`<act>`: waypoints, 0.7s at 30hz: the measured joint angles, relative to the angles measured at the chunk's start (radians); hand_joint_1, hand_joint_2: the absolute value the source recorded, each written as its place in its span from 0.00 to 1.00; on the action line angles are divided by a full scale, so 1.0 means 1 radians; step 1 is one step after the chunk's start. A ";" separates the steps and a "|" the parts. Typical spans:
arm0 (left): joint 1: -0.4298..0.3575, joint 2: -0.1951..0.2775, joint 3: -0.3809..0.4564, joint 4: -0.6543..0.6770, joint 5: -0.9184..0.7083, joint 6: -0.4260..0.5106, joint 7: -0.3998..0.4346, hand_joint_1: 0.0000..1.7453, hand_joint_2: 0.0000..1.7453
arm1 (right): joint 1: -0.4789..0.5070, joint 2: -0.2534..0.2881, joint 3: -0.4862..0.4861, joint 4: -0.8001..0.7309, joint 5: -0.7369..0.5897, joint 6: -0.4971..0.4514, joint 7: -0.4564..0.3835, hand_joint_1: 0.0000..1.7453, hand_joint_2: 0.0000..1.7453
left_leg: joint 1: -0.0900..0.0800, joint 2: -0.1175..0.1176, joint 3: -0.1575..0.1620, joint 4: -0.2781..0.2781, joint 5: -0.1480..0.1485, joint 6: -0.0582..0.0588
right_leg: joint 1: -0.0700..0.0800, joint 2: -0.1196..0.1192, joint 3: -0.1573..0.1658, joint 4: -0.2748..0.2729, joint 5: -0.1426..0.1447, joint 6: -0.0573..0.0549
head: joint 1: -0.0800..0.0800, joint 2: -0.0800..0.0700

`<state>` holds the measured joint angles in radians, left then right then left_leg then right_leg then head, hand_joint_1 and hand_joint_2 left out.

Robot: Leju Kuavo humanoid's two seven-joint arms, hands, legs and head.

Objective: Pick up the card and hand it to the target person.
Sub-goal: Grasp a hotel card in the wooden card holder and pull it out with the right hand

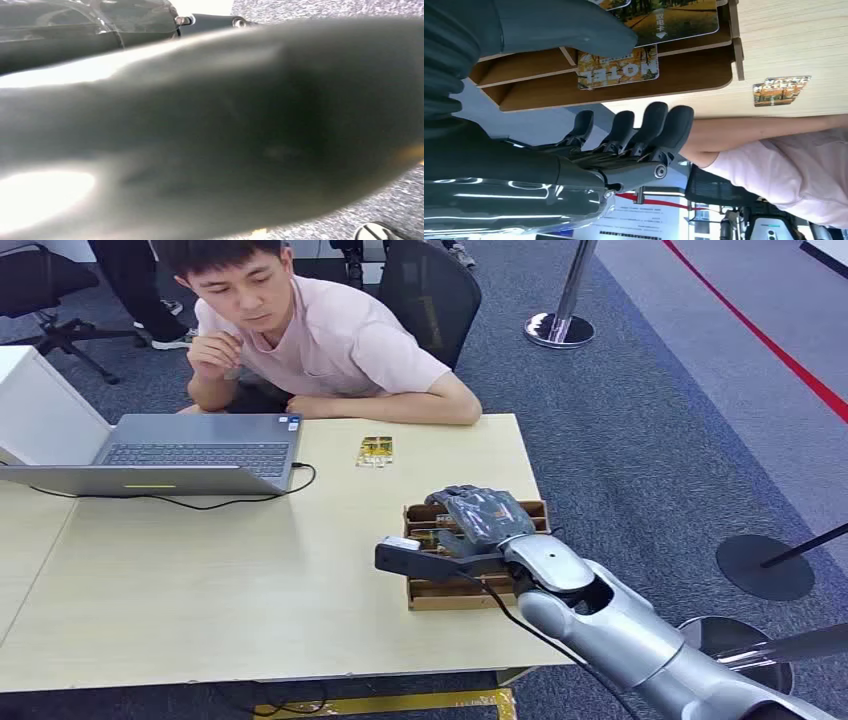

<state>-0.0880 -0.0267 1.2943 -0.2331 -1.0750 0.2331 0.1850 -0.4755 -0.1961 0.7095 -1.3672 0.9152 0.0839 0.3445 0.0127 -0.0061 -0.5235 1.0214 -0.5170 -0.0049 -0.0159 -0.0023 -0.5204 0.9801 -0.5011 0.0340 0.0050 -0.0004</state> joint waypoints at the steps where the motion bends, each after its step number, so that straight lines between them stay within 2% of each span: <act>1: 0.000 0.000 0.000 0.000 0.000 0.000 0.000 0.00 0.00 | 0.000 0.000 0.000 0.000 0.000 0.000 0.000 0.60 1.00 | 0.000 0.000 0.000 0.000 0.000 0.000 | 0.000 0.000 0.000 0.000 0.000 0.000 | 0.000 0.000; 21: 0.000 0.000 0.000 0.000 0.000 0.000 0.000 0.00 0.00 | 0.000 0.000 0.000 0.001 0.000 0.000 0.000 0.59 1.00 | 0.000 0.000 0.000 0.000 0.000 0.000 | 0.000 0.000 0.000 0.000 0.000 0.000 | 0.000 0.000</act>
<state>-0.0880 -0.0267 1.2943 -0.2331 -1.0750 0.2331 0.1854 -0.4758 -0.1957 0.7095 -1.3661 0.9152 0.0839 0.3445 0.0127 -0.0061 -0.5235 1.0214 -0.5170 -0.0049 -0.0159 -0.0023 -0.5204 0.9801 -0.5010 0.0340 0.0050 -0.0004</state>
